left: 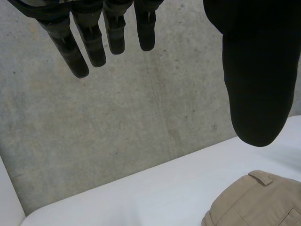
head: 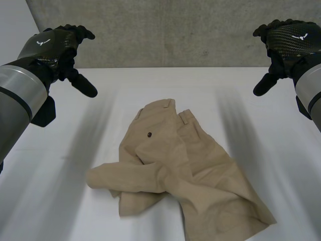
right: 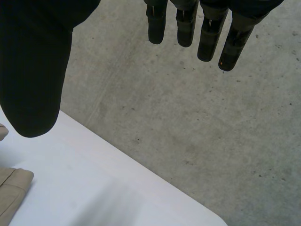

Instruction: Fold the shorts.

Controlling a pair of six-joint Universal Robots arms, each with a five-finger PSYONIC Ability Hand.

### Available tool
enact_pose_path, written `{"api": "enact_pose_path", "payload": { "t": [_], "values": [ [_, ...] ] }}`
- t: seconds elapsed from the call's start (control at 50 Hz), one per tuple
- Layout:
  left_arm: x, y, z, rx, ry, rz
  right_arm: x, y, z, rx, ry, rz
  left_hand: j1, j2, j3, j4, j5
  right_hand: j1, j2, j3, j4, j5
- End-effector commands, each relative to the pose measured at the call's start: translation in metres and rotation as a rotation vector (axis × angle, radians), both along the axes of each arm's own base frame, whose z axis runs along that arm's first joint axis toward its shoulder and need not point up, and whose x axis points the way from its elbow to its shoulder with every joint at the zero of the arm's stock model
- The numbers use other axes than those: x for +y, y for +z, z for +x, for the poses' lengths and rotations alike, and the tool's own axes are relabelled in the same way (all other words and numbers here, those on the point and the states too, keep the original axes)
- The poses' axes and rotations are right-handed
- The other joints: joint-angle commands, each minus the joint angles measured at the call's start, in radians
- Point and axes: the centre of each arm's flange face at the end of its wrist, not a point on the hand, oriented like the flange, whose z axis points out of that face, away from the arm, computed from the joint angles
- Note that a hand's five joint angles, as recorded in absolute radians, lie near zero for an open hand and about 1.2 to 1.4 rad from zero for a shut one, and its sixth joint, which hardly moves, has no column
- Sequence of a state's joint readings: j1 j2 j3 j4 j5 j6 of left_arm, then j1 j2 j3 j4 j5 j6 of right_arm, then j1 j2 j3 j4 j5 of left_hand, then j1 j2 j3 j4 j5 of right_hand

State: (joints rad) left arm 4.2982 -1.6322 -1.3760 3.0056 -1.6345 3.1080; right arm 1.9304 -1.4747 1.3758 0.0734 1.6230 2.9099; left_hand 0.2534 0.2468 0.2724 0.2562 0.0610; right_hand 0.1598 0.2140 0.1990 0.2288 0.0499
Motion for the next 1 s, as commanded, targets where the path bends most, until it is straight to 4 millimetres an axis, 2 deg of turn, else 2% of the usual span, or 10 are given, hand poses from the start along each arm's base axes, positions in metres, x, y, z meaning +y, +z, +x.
{"api": "enact_pose_path", "payload": {
  "t": [0.02, 0.2, 0.3, 0.56, 0.6, 0.62, 0.66, 0.86, 0.98, 1.0],
  "values": [
    [0.000, -0.001, 0.000, -0.004, 0.001, 0.002, 0.000, 0.000, 0.001, 0.000, 0.002, -0.004, -0.034, -0.027, -0.053, -0.037, -0.016, 0.015, -0.039, -0.024, -0.054, -0.050],
    [0.007, -0.007, -0.005, -0.015, -0.018, 0.026, 0.004, -0.005, 0.011, 0.061, 0.121, -0.011, -0.046, -0.039, -0.065, -0.049, -0.028, 0.015, -0.039, -0.024, -0.054, -0.050],
    [0.018, -0.023, -0.009, -0.035, -0.039, 0.076, 0.009, -0.015, 0.021, 0.177, 0.234, -0.034, -0.046, -0.039, -0.065, -0.049, -0.028, 0.015, -0.039, -0.024, -0.054, -0.050],
    [0.050, -0.101, -0.002, -0.133, 0.011, 0.251, -0.003, -0.059, 0.064, 0.364, 0.542, -0.062, -0.049, -0.042, -0.068, -0.051, -0.031, 0.015, -0.039, -0.024, -0.054, -0.050],
    [0.051, -0.106, -0.002, -0.139, 0.011, 0.259, -0.001, -0.071, 0.086, 0.384, 0.615, -0.073, -0.049, -0.042, -0.068, -0.051, -0.031, 0.015, -0.039, -0.024, -0.054, -0.050],
    [0.053, -0.121, -0.001, -0.151, 0.011, 0.280, 0.000, -0.076, 0.097, 0.400, 0.644, -0.083, -0.046, -0.039, -0.065, -0.049, -0.028, 0.015, -0.039, -0.024, -0.054, -0.050],
    [0.053, -0.125, 0.000, -0.156, 0.011, 0.288, 0.000, -0.080, 0.102, 0.409, 0.657, -0.088, -0.046, -0.039, -0.065, -0.049, -0.028, 0.015, -0.039, -0.024, -0.054, -0.050],
    [0.052, -0.173, -0.004, -0.231, 0.004, 0.409, -0.016, -0.147, 0.153, 0.594, 0.734, -0.164, -0.016, -0.010, -0.035, -0.019, 0.001, 0.015, -0.039, -0.024, -0.054, -0.050],
    [0.046, -0.186, -0.008, -0.239, 0.003, 0.421, -0.036, -0.180, 0.164, 0.693, 0.681, -0.195, 0.221, 0.228, 0.202, 0.219, 0.239, 0.180, 0.126, 0.141, 0.111, 0.116],
    [0.042, -0.186, -0.010, -0.231, 0.005, 0.405, -0.036, -0.180, 0.164, 0.693, 0.681, -0.195, 0.361, 0.368, 0.342, 0.358, 0.379, 0.181, 0.126, 0.141, 0.112, 0.116]
  ]
}}
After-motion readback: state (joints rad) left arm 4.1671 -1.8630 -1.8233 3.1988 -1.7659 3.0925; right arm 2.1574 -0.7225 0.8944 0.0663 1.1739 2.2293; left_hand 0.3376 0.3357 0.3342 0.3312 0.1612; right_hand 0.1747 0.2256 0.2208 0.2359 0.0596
